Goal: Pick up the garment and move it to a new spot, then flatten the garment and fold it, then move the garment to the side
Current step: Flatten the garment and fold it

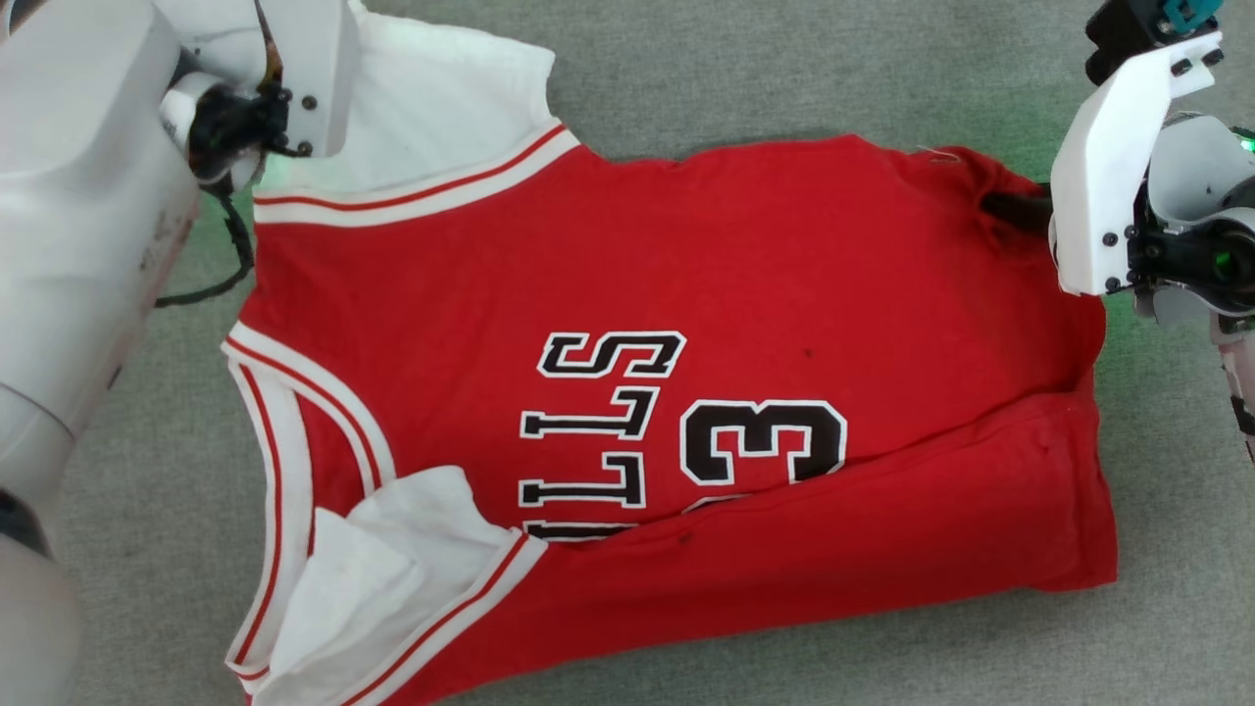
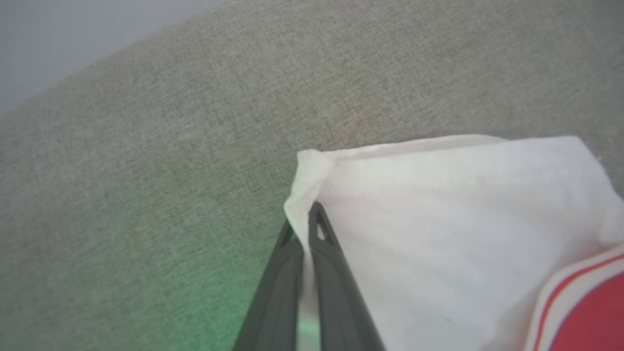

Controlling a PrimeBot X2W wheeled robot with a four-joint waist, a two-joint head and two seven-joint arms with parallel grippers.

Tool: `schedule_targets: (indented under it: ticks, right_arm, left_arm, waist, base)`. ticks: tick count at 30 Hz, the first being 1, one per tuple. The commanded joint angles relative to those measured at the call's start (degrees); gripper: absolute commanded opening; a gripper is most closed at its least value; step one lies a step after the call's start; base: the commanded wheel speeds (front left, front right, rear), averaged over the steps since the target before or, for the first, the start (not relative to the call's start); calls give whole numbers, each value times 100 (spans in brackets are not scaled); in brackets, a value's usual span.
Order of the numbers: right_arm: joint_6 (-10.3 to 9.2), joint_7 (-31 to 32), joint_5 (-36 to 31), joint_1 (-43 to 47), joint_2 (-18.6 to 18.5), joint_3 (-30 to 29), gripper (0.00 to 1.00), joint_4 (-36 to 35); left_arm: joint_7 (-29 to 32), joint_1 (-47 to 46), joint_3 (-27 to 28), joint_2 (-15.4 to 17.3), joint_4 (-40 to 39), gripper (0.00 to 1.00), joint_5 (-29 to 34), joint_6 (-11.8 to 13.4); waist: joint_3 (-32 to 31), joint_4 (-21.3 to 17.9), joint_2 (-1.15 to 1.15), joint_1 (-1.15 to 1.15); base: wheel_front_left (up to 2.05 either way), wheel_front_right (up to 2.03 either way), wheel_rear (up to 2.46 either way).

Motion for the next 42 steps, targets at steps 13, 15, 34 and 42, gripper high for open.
schedule_targets:
  ticks: [13, 15, 34, 42]
  right_arm:
    - [-3, -997, 350, 98, -406, 431, 0, 180]
    - [-3, -1139, 411, 177, -517, 482, 0, 124]
    - [-3, -1578, 976, 1764, -1571, 542, 0, -867]
    - [-3, -1409, 1115, 2633, -1706, 325, 0, -1323]
  left_arm:
    - [-152, 117, 383, 343, -698, 0, -876, -6]
    - [-112, 184, 451, 429, -864, 0, -1042, -6]
    - [676, 1303, 611, 1201, -2250, 0, -2070, 292]
    - [568, 2382, 458, 1753, -3637, 0, -2334, 859]
  waist:
    - [-393, 243, 0, 0]
    - [-506, 295, 0, 0]
    - [-1699, 829, 0, 0]
    - [-1937, 925, 0, 0]
  base:
    - [0, 0, 0]
    - [0, 0, 0]
    - [0, 0, 0]
    - [0, 0, 0]
